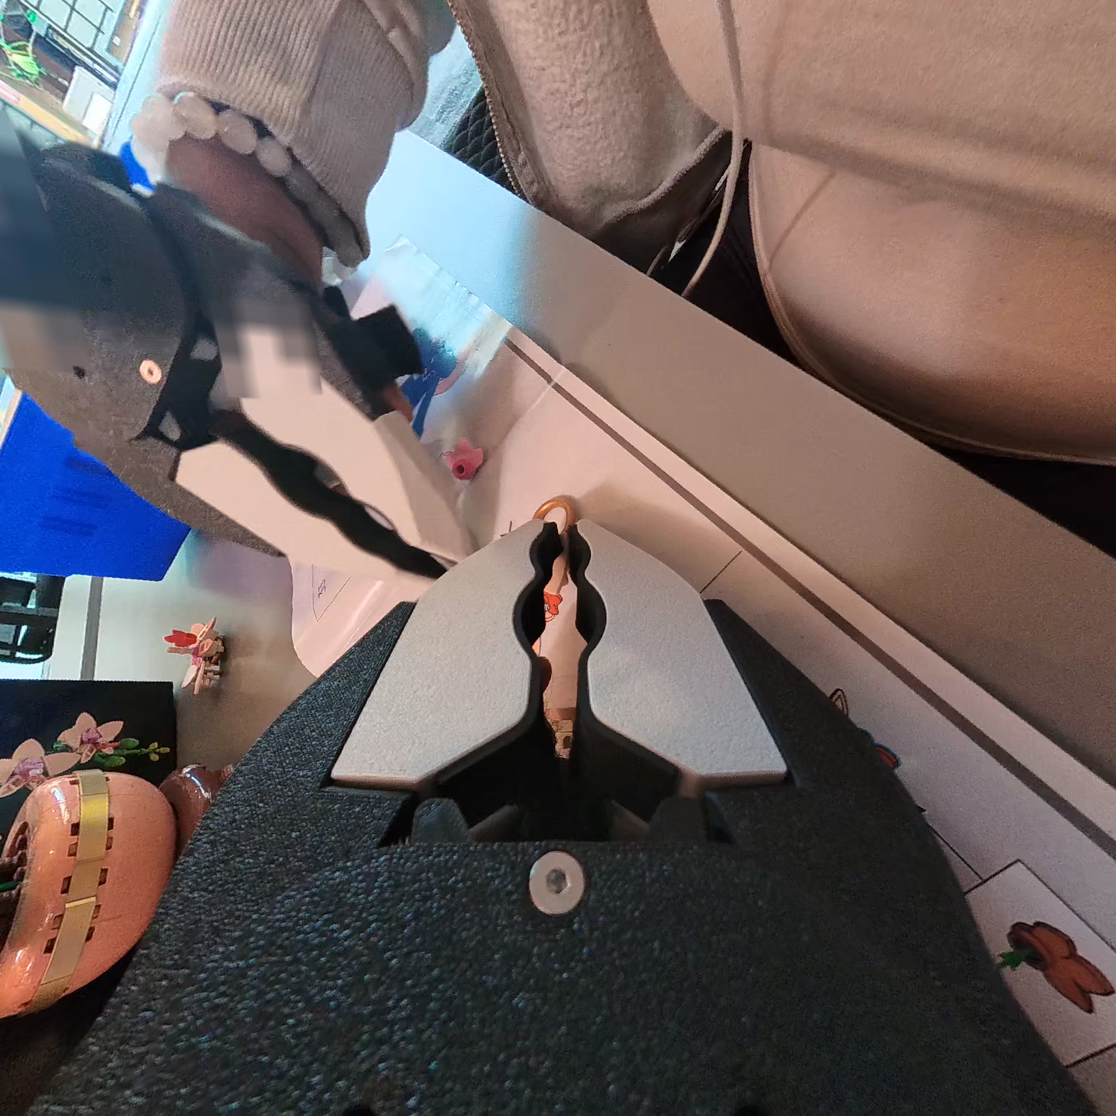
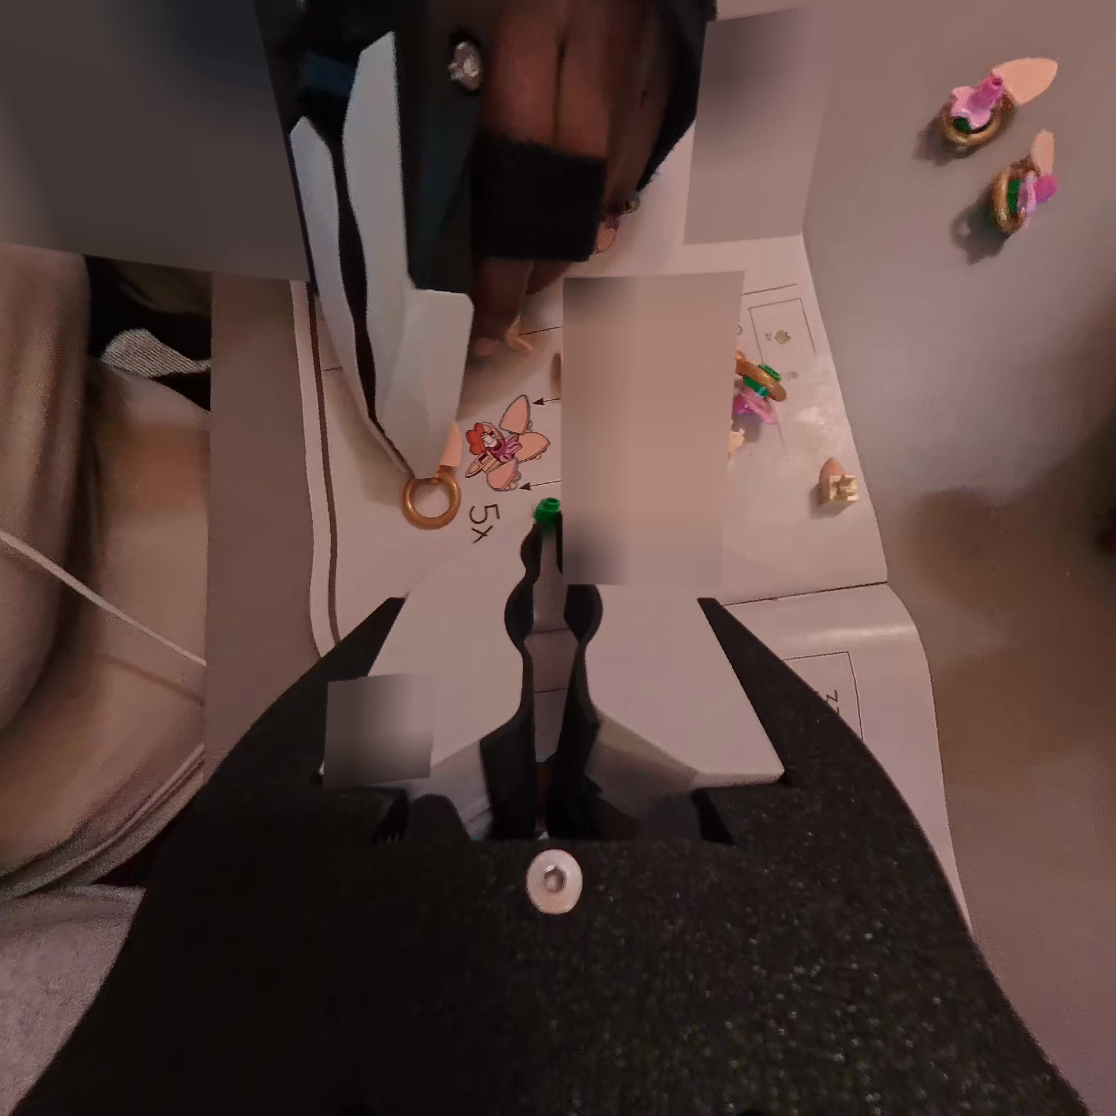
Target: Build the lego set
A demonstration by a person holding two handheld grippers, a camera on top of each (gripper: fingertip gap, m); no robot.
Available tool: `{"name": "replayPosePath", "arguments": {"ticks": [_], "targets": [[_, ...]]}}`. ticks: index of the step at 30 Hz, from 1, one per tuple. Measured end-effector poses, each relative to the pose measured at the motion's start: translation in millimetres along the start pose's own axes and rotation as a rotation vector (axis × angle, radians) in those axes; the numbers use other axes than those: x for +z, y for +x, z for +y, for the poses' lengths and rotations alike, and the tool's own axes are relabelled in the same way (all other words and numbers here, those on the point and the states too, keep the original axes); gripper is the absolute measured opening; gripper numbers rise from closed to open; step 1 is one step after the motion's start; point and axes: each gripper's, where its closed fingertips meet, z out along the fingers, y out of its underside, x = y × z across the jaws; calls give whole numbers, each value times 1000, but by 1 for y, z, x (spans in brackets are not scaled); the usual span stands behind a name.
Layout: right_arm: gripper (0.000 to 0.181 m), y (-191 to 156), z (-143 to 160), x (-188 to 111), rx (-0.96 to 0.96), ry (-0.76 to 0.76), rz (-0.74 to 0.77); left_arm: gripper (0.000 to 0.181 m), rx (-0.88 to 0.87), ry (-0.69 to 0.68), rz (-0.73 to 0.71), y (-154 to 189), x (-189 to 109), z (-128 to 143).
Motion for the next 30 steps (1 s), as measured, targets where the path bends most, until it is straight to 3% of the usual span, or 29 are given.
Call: {"name": "replayPosePath", "arguments": {"ticks": [12, 15, 21, 24, 30], "targets": [[4, -22, -7, 5, -204, -8, 38, 4, 2, 0, -2, 0, 0, 0], [6, -10, -8, 2, -114, 14, 93, 4, 2, 0, -2, 0, 0, 0], [16, -10, -11, 1, 288, 77, 160, 4, 3, 0, -3, 0, 0, 0], [19, -9, -4, 1, 334, 47, 300, 4, 4, 0, -4, 0, 0, 0], [16, -12, -7, 6, 387, 83, 396, 4, 6, 0, -5, 0, 0, 0]]}}
